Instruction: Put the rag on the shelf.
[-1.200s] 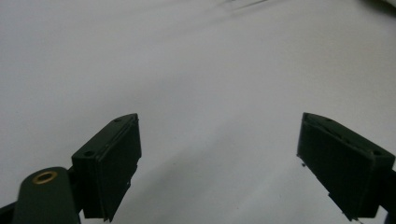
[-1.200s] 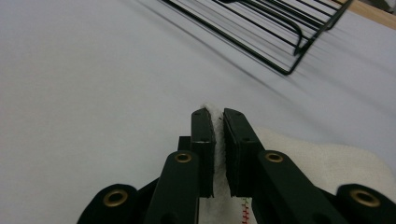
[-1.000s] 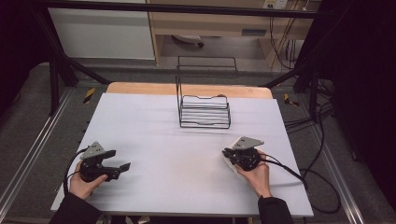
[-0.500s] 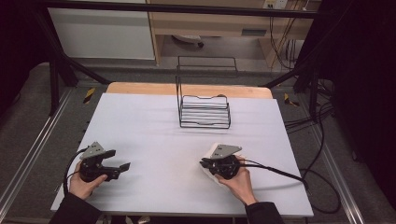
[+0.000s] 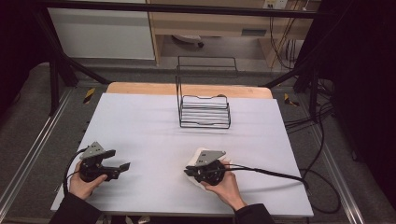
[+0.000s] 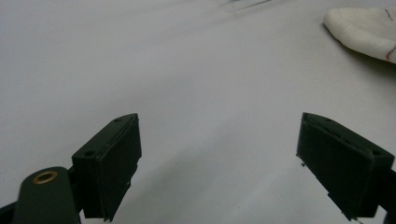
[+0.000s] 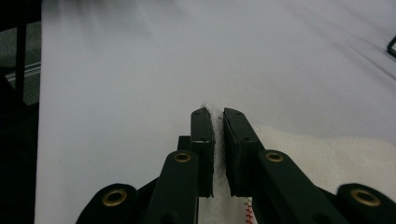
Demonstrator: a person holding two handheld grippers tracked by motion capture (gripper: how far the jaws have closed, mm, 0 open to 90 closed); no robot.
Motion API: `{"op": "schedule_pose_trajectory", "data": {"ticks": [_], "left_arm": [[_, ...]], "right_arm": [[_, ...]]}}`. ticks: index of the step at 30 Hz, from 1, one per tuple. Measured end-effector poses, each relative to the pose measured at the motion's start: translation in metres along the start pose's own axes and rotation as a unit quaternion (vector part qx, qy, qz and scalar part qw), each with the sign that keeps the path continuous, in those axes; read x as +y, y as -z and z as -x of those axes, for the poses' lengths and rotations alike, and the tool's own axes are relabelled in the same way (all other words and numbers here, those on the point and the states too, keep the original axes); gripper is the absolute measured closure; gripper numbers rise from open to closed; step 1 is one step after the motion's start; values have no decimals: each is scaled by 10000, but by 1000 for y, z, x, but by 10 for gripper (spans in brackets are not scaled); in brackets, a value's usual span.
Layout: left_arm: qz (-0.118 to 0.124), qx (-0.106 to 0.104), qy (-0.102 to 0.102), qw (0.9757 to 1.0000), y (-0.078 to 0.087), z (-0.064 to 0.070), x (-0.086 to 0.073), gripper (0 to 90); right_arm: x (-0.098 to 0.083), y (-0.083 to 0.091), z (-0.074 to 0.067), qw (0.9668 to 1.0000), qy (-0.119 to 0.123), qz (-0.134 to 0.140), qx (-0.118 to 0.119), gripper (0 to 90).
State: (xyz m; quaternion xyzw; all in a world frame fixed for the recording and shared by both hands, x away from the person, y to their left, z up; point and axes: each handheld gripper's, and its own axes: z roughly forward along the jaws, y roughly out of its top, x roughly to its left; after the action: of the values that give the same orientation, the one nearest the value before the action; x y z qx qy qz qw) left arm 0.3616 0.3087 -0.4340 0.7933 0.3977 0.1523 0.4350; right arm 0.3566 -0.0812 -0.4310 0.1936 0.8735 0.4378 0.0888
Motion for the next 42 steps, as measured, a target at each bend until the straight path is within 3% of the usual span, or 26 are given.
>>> {"op": "schedule_pose_trajectory", "data": {"ticks": [7,11,15,21,27,32,35,42], "left_arm": [[-17,9,6,10000,0,0,0,134],[-19,11,29,10000,0,0,0,129],[-30,14,52,10000,0,1,0,122],[-80,19,37,10000,-2,2,2,104],[-102,18,22,9999,-3,6,5,77],[-173,-61,20,9998,-7,9,7,57],[-212,-90,16,9997,-12,15,11,52],[-300,-250,-84,9992,-26,32,22,51]], "right_arm": [[-3,-11,-3,9998,-61,-155,91,793],[0,-6,-1,9998,-178,-46,27,661],[1,14,12,9983,-498,244,-173,537],[-15,49,40,9904,-1071,506,-707,356],[-37,65,57,9847,-1442,403,-895,211],[-55,72,65,9811,-1627,147,-1033,128],[-62,76,70,9777,-1798,87,-1079,90],[-74,81,74,9730,-1926,32,-1275,46]]}}
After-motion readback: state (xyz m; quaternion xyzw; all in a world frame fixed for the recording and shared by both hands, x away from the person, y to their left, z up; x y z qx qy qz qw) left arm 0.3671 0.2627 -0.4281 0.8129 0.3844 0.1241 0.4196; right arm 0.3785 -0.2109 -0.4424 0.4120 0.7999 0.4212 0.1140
